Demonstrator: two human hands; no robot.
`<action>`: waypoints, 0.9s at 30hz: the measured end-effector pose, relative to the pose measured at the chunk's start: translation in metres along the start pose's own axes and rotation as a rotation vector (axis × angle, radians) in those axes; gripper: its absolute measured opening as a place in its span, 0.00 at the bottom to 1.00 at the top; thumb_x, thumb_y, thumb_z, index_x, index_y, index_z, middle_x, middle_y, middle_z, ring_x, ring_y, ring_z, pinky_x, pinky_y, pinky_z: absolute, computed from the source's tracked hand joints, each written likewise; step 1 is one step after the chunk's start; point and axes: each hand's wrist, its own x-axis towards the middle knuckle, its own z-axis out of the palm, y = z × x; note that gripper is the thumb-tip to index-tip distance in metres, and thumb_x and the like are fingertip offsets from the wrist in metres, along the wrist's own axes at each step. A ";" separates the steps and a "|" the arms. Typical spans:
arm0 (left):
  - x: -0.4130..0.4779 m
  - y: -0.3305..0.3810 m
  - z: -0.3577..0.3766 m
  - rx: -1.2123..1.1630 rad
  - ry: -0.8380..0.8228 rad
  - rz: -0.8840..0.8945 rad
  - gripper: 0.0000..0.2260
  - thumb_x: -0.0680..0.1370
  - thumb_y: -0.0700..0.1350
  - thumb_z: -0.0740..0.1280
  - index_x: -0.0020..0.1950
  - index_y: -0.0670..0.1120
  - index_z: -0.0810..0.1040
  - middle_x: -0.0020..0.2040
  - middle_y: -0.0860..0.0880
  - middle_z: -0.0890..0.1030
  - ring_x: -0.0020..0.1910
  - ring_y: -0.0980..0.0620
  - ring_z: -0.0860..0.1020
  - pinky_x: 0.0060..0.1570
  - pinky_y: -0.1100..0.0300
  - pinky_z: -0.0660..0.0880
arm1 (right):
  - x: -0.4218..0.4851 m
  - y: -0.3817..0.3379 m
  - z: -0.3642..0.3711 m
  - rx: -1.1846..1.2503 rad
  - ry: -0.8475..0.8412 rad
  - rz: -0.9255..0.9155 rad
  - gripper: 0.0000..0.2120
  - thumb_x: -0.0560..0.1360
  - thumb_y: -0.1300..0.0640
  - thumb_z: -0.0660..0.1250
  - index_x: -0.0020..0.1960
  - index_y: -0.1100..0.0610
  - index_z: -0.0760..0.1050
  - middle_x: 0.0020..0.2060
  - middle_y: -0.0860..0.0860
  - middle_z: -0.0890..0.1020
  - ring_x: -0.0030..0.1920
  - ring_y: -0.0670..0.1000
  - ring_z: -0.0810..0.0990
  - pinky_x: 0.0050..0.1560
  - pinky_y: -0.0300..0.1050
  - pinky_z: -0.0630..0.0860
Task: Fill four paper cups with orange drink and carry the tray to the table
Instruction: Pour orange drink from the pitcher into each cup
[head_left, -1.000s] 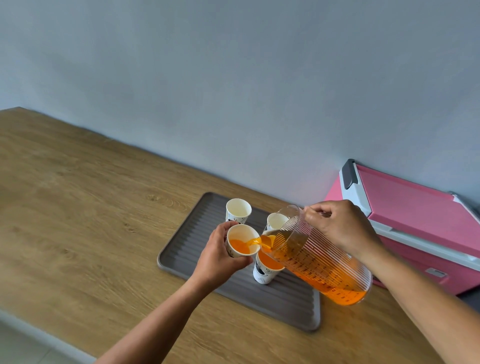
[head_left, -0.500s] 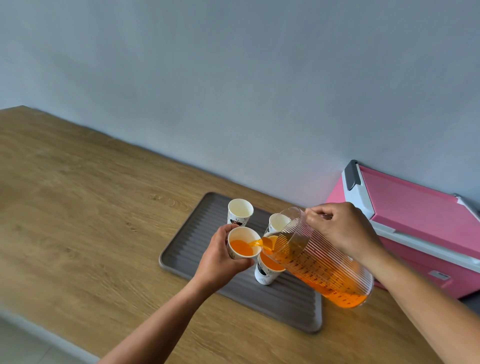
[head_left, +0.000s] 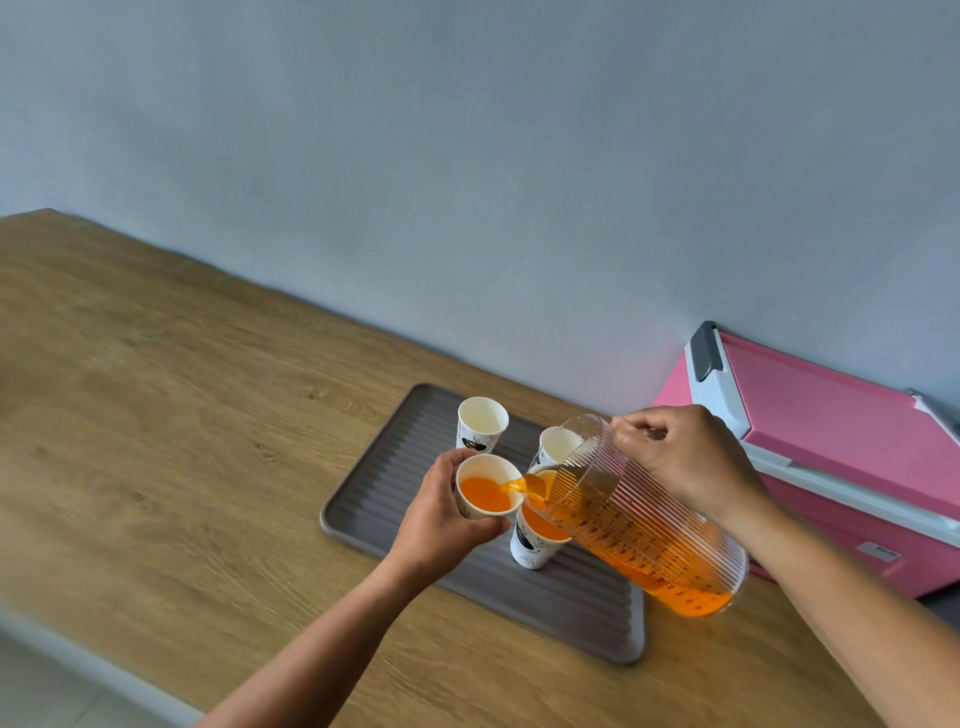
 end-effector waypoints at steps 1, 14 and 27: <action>0.000 0.000 0.000 -0.002 -0.001 -0.002 0.37 0.60 0.57 0.77 0.66 0.59 0.66 0.59 0.58 0.77 0.56 0.58 0.78 0.56 0.51 0.79 | 0.000 0.000 0.000 -0.001 0.002 0.002 0.19 0.73 0.37 0.65 0.52 0.49 0.84 0.49 0.45 0.87 0.46 0.45 0.83 0.45 0.43 0.78; -0.003 0.002 0.001 -0.009 -0.003 -0.007 0.34 0.62 0.53 0.79 0.64 0.60 0.67 0.57 0.59 0.78 0.54 0.60 0.78 0.56 0.52 0.79 | -0.003 -0.003 -0.002 -0.016 0.002 0.010 0.18 0.73 0.38 0.65 0.52 0.49 0.84 0.49 0.46 0.86 0.47 0.47 0.83 0.45 0.43 0.77; -0.006 0.003 0.001 0.003 -0.001 0.001 0.34 0.62 0.53 0.79 0.64 0.60 0.66 0.57 0.58 0.77 0.55 0.59 0.78 0.56 0.52 0.79 | -0.007 -0.004 -0.004 -0.004 0.004 0.013 0.17 0.74 0.40 0.66 0.53 0.50 0.84 0.49 0.46 0.86 0.47 0.47 0.82 0.42 0.41 0.73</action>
